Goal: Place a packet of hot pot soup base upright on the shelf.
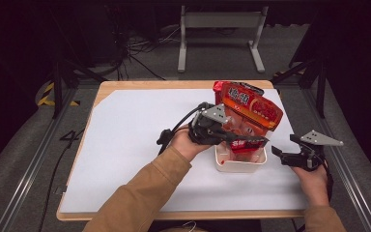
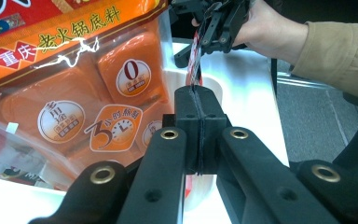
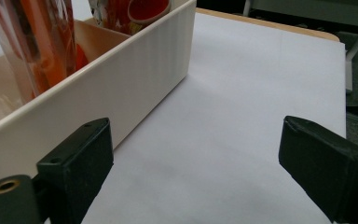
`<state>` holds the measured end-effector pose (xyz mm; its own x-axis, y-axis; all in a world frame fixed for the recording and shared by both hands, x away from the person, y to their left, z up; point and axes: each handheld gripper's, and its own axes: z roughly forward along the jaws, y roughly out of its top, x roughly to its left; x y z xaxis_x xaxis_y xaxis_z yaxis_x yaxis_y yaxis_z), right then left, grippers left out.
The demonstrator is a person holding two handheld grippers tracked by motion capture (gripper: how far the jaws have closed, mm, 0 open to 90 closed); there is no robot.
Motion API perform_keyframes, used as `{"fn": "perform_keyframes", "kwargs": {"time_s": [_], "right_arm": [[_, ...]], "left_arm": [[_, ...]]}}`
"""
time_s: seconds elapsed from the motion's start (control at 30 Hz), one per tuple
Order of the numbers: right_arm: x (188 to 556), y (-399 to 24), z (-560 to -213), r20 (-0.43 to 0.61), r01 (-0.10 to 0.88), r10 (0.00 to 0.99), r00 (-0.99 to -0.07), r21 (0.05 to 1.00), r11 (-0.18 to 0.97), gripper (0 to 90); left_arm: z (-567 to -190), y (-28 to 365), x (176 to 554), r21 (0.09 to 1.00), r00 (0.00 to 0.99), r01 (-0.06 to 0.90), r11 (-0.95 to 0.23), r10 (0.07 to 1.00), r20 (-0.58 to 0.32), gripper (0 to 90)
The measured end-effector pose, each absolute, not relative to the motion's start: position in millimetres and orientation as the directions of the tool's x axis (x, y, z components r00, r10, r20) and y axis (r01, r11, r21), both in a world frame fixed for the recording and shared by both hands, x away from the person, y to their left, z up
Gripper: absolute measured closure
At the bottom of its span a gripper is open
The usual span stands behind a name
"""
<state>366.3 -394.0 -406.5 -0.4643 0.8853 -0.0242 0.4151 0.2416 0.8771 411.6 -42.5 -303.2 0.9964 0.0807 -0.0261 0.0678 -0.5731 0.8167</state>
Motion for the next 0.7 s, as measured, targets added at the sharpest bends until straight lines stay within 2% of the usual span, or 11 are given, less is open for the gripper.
{"fn": "perform_keyframes", "kwargs": {"time_s": [0.7], "right_arm": [[367.0, -393.2, -406.5, -0.018, 0.414, 0.883, -0.468, 0.879, 0.237, 10.1]], "left_arm": [[-313.6, -47.2, 413.4, 0.777, 0.996, 0.07, -0.626, 0.086, -0.021, 89.5]]}}
